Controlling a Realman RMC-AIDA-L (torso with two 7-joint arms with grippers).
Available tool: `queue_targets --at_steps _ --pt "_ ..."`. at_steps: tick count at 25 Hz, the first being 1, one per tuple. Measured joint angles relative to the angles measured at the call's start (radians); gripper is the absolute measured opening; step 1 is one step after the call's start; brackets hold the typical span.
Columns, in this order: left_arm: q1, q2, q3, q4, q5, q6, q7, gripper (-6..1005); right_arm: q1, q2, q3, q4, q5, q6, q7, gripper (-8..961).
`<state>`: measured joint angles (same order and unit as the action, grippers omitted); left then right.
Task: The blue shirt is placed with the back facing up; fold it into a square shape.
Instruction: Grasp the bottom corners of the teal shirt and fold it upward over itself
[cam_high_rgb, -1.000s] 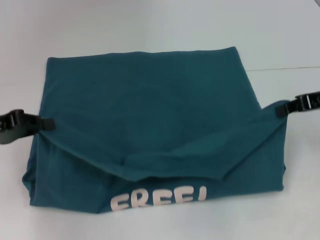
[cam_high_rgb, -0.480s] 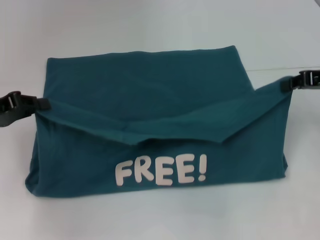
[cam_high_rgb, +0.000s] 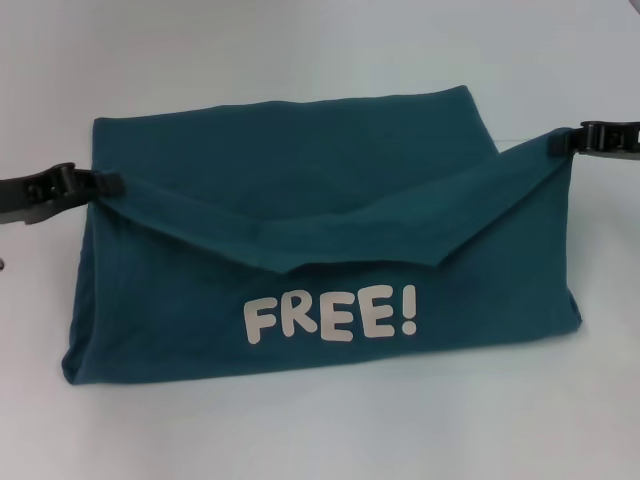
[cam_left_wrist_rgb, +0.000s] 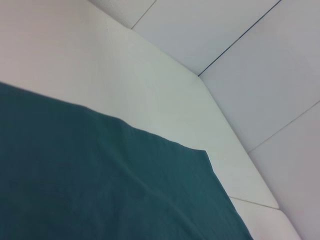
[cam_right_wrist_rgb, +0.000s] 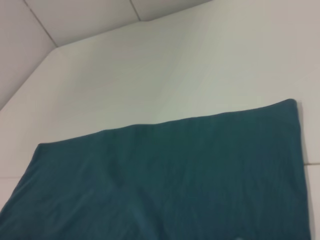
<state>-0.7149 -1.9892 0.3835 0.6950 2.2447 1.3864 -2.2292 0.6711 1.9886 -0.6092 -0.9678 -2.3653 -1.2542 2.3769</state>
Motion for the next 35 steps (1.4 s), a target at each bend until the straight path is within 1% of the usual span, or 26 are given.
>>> queue_targets --at_steps 4,10,15,18,24,29,33,35 --pt "-0.019 -0.005 0.005 -0.026 -0.001 -0.057 0.045 120 0.001 0.018 -0.001 0.017 0.003 0.067 -0.01 35" --pt "-0.036 -0.018 0.081 -0.035 -0.001 -0.174 0.068 122 -0.001 0.039 -0.001 0.033 0.027 0.161 -0.017 35" --pt "-0.046 -0.04 0.126 -0.037 -0.001 -0.279 0.085 124 0.002 0.057 -0.017 0.058 0.038 0.243 -0.017 36" --pt "-0.046 -0.048 0.157 -0.035 -0.001 -0.337 0.09 125 0.005 0.066 -0.031 0.074 0.044 0.298 -0.022 36" --pt "-0.046 -0.068 0.182 -0.038 -0.001 -0.435 0.113 127 0.014 0.07 -0.04 0.146 0.074 0.411 -0.044 35" --pt "-0.046 -0.074 0.211 -0.052 -0.001 -0.516 0.123 129 0.015 0.07 -0.047 0.177 0.09 0.451 -0.06 36" --pt "-0.046 -0.093 0.231 -0.054 0.0 -0.555 0.14 131 0.02 0.073 -0.052 0.203 0.095 0.472 -0.08 36" --pt "-0.046 -0.099 0.234 -0.054 0.0 -0.563 0.146 132 0.022 0.073 -0.052 0.21 0.096 0.475 -0.086 36"
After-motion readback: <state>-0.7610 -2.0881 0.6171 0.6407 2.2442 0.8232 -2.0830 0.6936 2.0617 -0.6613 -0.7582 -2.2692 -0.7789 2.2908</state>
